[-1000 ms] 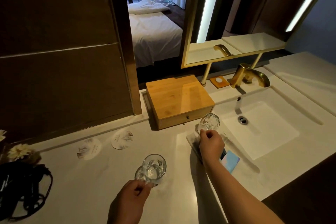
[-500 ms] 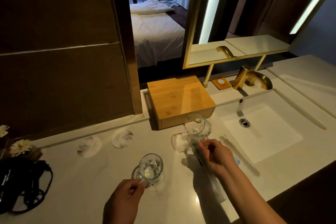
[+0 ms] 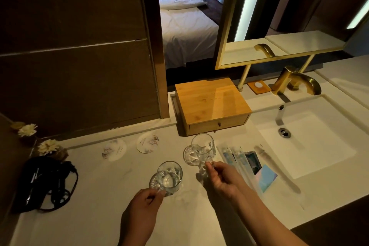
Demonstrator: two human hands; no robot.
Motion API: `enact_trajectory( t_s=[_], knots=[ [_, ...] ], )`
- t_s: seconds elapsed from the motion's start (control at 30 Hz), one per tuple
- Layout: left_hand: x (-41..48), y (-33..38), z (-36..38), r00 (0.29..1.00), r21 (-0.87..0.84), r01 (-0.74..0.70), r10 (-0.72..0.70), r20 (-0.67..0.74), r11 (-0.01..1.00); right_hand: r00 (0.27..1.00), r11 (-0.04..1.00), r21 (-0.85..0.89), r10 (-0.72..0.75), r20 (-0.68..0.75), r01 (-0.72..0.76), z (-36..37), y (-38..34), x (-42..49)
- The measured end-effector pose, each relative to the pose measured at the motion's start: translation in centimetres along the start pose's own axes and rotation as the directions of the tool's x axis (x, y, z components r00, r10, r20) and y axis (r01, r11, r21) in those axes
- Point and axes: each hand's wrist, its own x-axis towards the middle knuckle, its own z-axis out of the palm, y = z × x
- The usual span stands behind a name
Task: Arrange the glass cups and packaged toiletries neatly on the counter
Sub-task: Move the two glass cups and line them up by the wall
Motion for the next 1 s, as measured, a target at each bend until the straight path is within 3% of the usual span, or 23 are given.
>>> enact_trajectory(
  t_s=[0.17,0.4,0.57,0.7,0.77,0.83,0.9,1.0],
  knots=[
    [0.0,-0.2,0.1,1.000,-0.001,0.002,-0.002,-0.008,1.000,0.999,1.000,0.014,0.021,-0.030,-0.020,-0.2,0.1,-0.1],
    [0.2,-0.2,0.6,1.000,0.003,0.003,-0.003,-0.014,1.000,0.997,0.998,-0.009,-0.059,-0.058,0.059,-0.6,0.1,0.2],
    [0.0,-0.1,0.6,1.000,0.006,-0.016,0.016,-0.011,1.000,0.972,0.947,-0.264,-0.214,-0.092,0.183,-0.5,0.6,-0.2],
    [0.1,-0.2,0.6,1.000,0.032,-0.007,0.007,-0.008,0.999,0.878,0.697,-0.634,-0.475,-0.058,0.335,-1.2,1.6,-1.0],
    [0.0,-0.2,0.6,1.000,0.043,0.000,0.000,-0.007,0.999,0.814,0.524,-0.756,-0.580,0.021,0.393,-1.4,1.9,-1.3],
    [0.0,-0.2,0.7,1.000,0.037,-0.001,0.001,0.003,0.999,0.739,0.286,-0.864,-0.660,0.135,0.414,-1.3,1.9,-1.4],
    [-0.1,0.0,0.7,1.000,0.041,-0.006,0.005,0.016,0.999,0.674,0.088,-0.911,-0.703,0.230,0.402,-1.1,1.8,-1.3],
    [-0.3,0.4,0.6,1.000,0.064,-0.019,0.018,0.020,0.998,0.607,-0.060,-0.928,-0.740,0.288,0.367,-0.7,1.5,-0.8]
  ],
)
